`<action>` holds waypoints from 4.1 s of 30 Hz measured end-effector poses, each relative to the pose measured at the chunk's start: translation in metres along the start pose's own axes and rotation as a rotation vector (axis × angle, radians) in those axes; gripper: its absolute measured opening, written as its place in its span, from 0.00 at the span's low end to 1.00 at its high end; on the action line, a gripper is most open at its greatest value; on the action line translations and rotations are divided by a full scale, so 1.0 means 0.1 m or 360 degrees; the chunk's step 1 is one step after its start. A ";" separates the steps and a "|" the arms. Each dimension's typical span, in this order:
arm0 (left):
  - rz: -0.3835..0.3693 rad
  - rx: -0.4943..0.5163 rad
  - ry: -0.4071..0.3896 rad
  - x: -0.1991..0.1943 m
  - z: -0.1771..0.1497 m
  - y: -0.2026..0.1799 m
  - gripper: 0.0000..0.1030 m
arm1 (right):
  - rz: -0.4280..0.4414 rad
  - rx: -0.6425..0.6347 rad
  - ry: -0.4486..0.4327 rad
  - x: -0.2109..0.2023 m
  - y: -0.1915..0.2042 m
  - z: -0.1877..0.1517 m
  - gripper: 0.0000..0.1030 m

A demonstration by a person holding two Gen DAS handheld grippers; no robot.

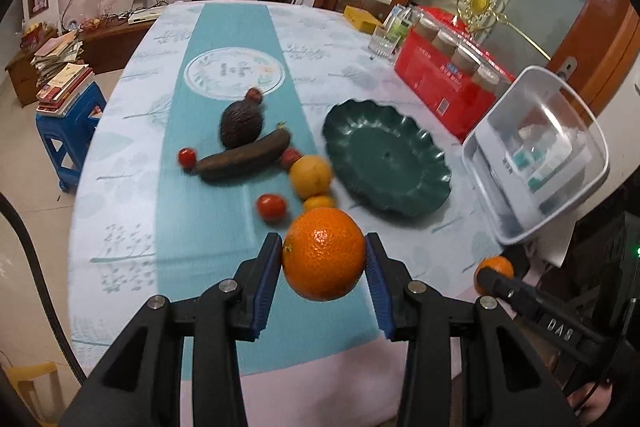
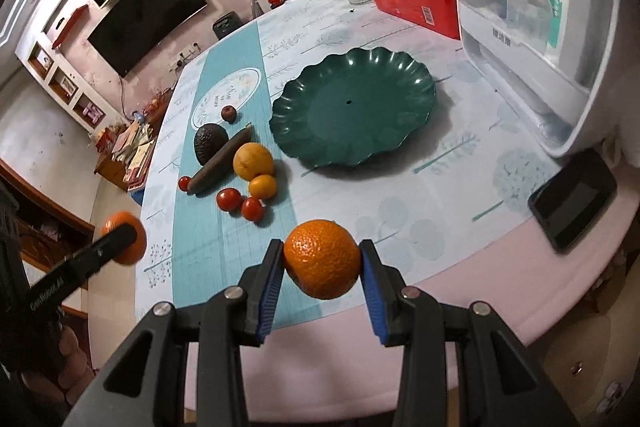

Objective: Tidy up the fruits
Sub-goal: 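Lift both held oranges and carry them toward the green plate, then lower both oranges onto the green plate and open both tools, then withdraw both open tools from the plate back toward the fruit pile, then grasp a red tomato with the left tool while the right tool grasps another red tomato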

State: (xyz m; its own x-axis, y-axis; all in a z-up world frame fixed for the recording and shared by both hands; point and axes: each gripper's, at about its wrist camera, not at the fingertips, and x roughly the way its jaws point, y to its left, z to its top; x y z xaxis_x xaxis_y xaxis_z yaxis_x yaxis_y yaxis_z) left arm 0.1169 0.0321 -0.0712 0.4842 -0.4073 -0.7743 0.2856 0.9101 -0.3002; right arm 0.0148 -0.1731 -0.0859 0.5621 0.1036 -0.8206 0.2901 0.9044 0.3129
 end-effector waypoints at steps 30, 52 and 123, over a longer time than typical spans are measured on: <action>0.0142 -0.0392 -0.0019 1.63 0.57 -1.48 0.39 | 0.0090 -0.0697 0.0139 0.72 -1.00 1.38 0.37; 0.0202 -0.0444 0.0058 1.94 0.59 -1.45 0.75 | 0.0119 -0.0818 0.0338 1.13 -0.92 1.38 0.54; 0.0080 0.0062 0.0355 0.90 0.32 1.04 0.83 | -0.0078 -0.0348 0.0083 1.39 1.02 -0.17 0.54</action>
State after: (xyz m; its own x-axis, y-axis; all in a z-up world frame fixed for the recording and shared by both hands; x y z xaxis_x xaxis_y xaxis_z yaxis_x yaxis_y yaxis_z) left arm 0.2166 0.0877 -0.1543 0.3052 -0.3307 -0.8930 0.2992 0.9236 -0.2397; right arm 0.1091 -0.0596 -0.1767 0.5088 0.0733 -0.8577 0.1383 0.9765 0.1655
